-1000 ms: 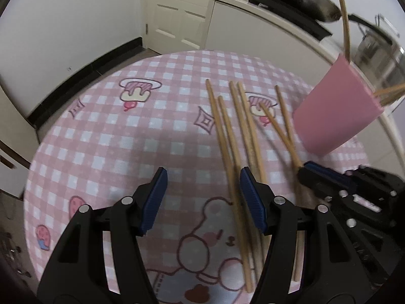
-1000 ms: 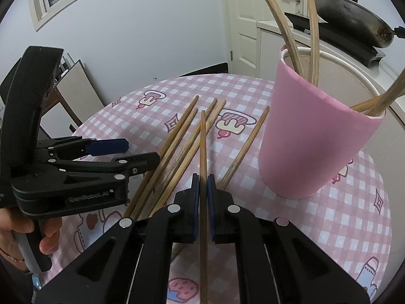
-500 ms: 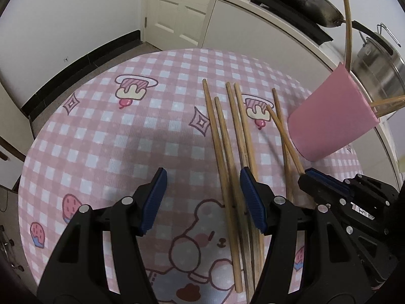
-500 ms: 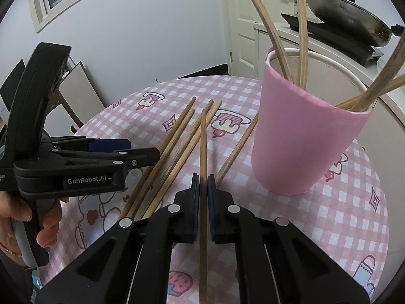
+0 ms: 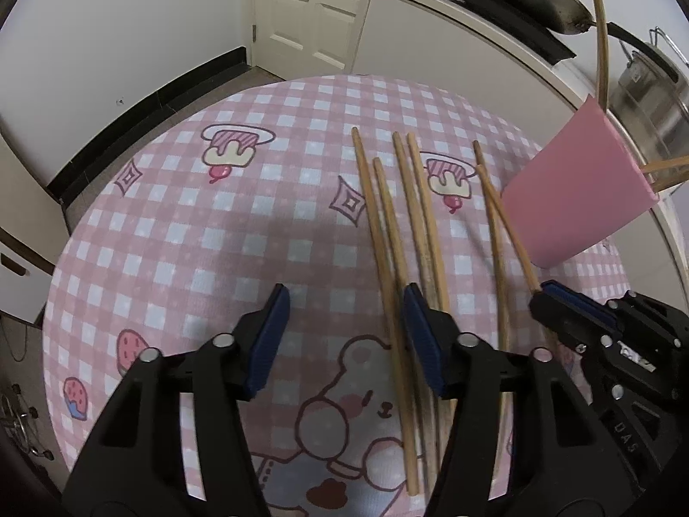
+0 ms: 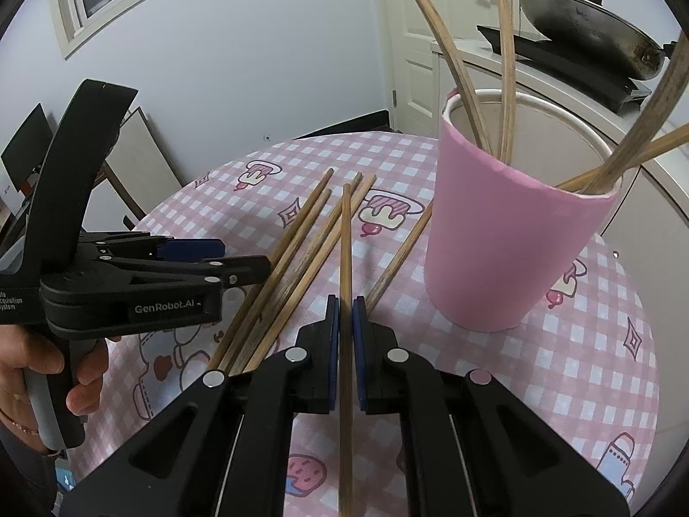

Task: Organize utensils
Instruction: 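Close the left tool on a chopstick while the right tool grasps another chopstick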

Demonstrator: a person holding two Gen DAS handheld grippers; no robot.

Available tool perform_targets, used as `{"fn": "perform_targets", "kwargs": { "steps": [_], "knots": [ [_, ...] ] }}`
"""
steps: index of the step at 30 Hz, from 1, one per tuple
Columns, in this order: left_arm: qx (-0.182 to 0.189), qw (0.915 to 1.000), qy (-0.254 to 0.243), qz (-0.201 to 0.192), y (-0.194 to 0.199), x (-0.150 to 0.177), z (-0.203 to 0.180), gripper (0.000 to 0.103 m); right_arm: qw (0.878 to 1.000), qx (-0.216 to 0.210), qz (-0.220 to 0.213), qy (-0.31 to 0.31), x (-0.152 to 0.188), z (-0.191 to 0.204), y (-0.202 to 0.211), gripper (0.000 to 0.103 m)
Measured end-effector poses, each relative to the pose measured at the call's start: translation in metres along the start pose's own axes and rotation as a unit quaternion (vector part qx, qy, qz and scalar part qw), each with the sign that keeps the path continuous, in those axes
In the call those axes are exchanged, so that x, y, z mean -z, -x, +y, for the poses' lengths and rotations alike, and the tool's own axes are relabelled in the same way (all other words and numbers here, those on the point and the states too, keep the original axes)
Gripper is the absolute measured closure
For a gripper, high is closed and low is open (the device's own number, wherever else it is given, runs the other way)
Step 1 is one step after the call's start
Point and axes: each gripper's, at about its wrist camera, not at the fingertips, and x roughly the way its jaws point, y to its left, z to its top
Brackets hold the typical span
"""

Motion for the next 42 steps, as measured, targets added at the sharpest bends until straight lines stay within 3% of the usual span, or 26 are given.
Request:
{"fn": "perform_targets", "kwargs": {
  "steps": [8, 12, 19, 32, 37, 42],
  "knots": [
    [-0.026, 0.9994, -0.024, 0.002, -0.006, -0.002, -0.011, 0.052, 1.0, -0.001, 0.002, 0.001, 0.001, 0.001, -0.001, 0.098],
    [-0.059, 0.9967, -0.055, -0.002, -0.013, -0.003, -0.022, 0.052, 1.0, -0.001, 0.003, 0.003, 0.0, 0.002, -0.001, 0.098],
    [-0.048, 0.9958, -0.078, -0.01, -0.008, 0.002, -0.024, 0.093, 1.0, 0.0, 0.007, 0.007, 0.001, 0.003, 0.0, 0.098],
    [-0.013, 0.9955, -0.093, 0.009, 0.039, 0.072, -0.006, 0.096, 0.999, -0.007, 0.035, 0.023, 0.022, 0.017, 0.016, 0.098],
    [0.002, 0.9982, -0.06, 0.002, 0.042, 0.072, 0.007, 0.096, 0.998, 0.009, 0.052, 0.017, 0.032, 0.012, 0.014, 0.098],
    [-0.01, 0.998, -0.063, -0.004, 0.035, 0.054, -0.002, 0.095, 0.998, 0.024, 0.064, 0.012, 0.04, 0.004, 0.012, 0.098]
  ]
}}
